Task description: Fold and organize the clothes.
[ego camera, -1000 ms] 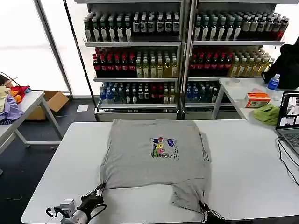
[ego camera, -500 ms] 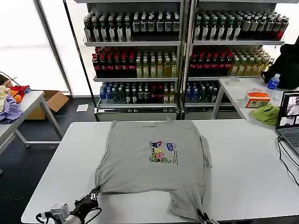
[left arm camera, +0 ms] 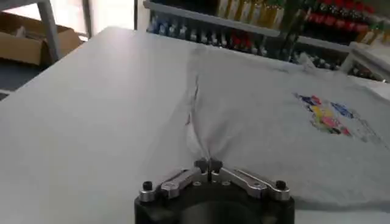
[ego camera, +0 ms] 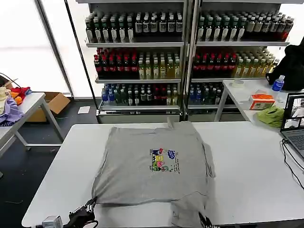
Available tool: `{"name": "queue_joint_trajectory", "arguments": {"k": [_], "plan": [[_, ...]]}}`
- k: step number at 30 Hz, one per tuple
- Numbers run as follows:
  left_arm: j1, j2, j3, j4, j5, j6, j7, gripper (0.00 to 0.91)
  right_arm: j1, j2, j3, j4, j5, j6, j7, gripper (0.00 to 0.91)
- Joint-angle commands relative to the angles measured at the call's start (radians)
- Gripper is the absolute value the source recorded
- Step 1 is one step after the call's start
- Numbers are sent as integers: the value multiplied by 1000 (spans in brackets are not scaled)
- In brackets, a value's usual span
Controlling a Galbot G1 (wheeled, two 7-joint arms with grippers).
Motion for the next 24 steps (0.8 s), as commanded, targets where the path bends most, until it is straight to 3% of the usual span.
{"name": "queue_joint_trajectory", "arguments": {"k": [1,4,9,14,24], "plan": [[-223,106,30,21,-145,12,-43,10,235,29,26,-25,77,-19,2,0],[-322,142,56,53,-186,12,-43,10,344,37,18,-53,95,-36,12,0],[-404,193,79,128,-238,12,-31,20,502,27,-9,-93,211,-107,60,0],[-560,199,143,241,-288,12,-24,10,688,24,-66,-244,193,-120,73,0],[-741,146,258,466,-230,10,3,10,856,46,-142,-554,103,-154,87,0]]}}
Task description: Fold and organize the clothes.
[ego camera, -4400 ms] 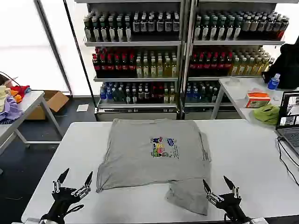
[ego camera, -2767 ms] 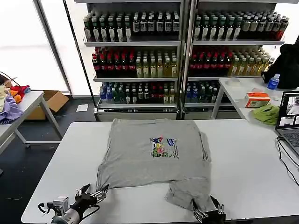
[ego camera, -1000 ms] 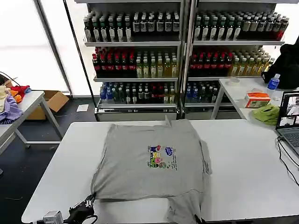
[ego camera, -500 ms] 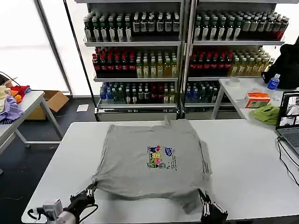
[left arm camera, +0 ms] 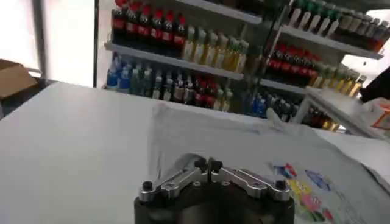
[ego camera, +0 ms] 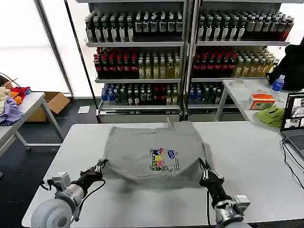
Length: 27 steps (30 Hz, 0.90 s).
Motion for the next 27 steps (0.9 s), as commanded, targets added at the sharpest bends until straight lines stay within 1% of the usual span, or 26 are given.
{"name": "queue_joint_trajectory", "arguments": {"k": [1,2,3,4,6,10,12,15,20,23,24,25,26,27], "plan": [[-262,-11,120,264,1,0,26,20,226,12,-52,-255,14,-70,20,695],[-267,-19,127,272,15,0,28,574,242,19,-55,-280,48,-98,24,907],[-277,-29,131,319,34,0,31,856,256,27,-61,-307,55,-99,31,907],[-282,-36,131,327,38,0,30,897,270,37,-59,-334,48,-94,28,907],[-293,-53,123,358,50,-1,24,907,289,47,-58,-357,45,-83,38,907],[-281,-55,96,365,63,-1,20,907,295,49,-46,-337,74,-85,25,907],[-255,-49,72,343,66,-1,8,907,281,38,-39,-306,84,-85,13,907],[-209,-38,38,287,71,-1,-1,907,241,18,-16,-232,85,-91,17,907],[-117,-27,-13,179,82,-1,-13,907,176,-6,64,-158,28,-84,35,907],[-50,-20,-41,113,90,-1,-10,907,134,-29,97,-103,23,-88,35,907],[-29,-19,-47,90,95,-1,-8,907,87,-47,106,-60,4,-95,38,907],[-6,-19,-50,73,107,-1,-5,907,70,-52,111,-40,-14,-97,47,907],[19,-19,-54,69,115,-1,-2,907,51,-52,118,-24,-56,-98,51,907],[51,-21,-57,34,120,-1,-1,907,7,-56,132,11,-67,-96,50,907]]}}
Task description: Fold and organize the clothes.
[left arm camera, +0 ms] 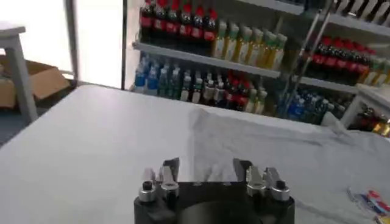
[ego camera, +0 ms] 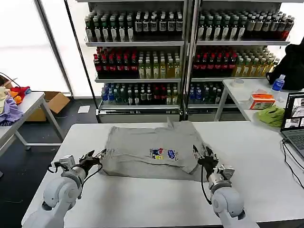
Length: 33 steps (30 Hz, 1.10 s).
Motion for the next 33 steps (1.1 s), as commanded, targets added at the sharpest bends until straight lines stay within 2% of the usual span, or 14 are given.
{"name": "queue_joint_trajectory", "arguments": {"k": [1,3,8,13,23,24,25,26,27,28,29,30,33], "plan": [[218,-3,-66,-189,49,0,4,907,-151,-36,77,152,-78,-9,12,907],[279,-11,-62,-227,73,-1,26,907,-258,-41,81,216,-73,-17,13,907],[330,-37,-31,-225,121,-3,58,907,-359,-13,38,228,-166,-37,64,907],[247,-29,-1,-117,103,-2,78,907,-291,31,-4,170,-162,-82,140,907],[146,-19,32,-15,103,-21,94,887,-182,55,-74,106,-119,-130,175,907],[141,-19,33,-5,103,-21,98,746,-175,57,-80,104,-107,-134,179,494],[125,-18,35,10,101,-20,100,665,-170,58,-85,103,-101,-139,183,212],[118,-16,39,17,101,-20,102,494,-167,58,-91,101,-98,-142,185,0],[114,-14,40,20,101,-19,105,413,-166,56,-96,98,-97,-148,186,0],[108,-10,44,29,102,-17,113,272,-165,53,-102,94,-97,-154,189,0],[104,-10,46,35,103,-15,113,232,-164,52,-107,84,-94,-165,193,0],[98,-11,48,44,103,-15,115,151,-163,52,-108,75,-90,-167,194,0],[93,-15,50,62,104,-15,122,101,-156,59,-117,48,-86,-166,198,0]]}}
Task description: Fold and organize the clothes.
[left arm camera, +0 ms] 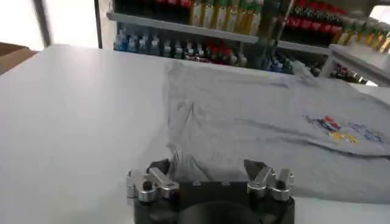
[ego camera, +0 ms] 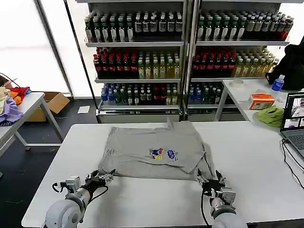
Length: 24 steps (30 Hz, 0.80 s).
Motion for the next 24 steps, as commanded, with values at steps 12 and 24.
{"name": "queue_joint_trajectory", "arguments": {"k": [12,24], "plan": [[1,-3,4,57,41,-17,46,20,0,-39,-14,-22,40,-11,-13,0],[264,-31,-88,-127,70,-8,35,20,-109,-178,0,102,63,20,-115,0]]}}
